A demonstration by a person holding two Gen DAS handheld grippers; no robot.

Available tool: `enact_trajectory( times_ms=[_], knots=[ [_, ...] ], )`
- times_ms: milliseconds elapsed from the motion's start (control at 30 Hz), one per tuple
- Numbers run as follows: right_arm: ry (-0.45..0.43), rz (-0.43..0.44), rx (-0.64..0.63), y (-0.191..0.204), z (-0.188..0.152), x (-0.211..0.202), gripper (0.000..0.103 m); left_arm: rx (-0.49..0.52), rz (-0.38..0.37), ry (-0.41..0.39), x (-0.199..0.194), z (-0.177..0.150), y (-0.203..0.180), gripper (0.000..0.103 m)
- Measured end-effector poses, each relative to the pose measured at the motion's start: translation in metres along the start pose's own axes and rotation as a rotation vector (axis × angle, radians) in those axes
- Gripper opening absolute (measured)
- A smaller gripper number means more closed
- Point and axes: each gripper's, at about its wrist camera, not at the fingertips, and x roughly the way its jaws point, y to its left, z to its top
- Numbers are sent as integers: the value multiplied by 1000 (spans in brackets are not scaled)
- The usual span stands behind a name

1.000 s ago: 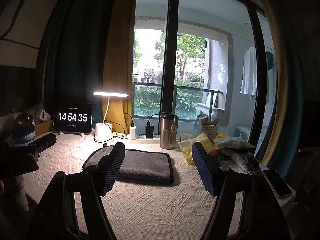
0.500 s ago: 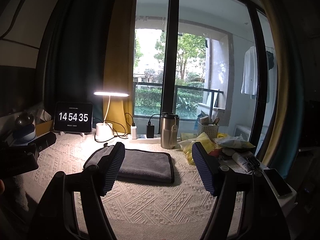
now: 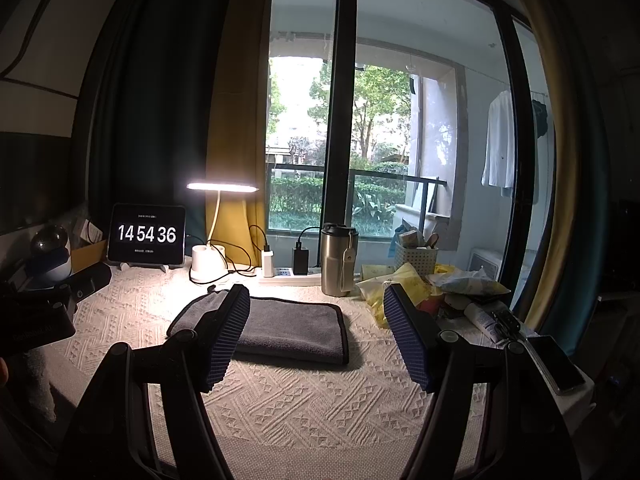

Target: Fold towel

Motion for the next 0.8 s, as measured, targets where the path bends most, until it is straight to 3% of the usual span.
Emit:
enact_trajectory(
  times_ms=[800],
  knots=[
    [7,4,1,4,-5,0,73,0,-1,0,0,0,1,99]
  ],
)
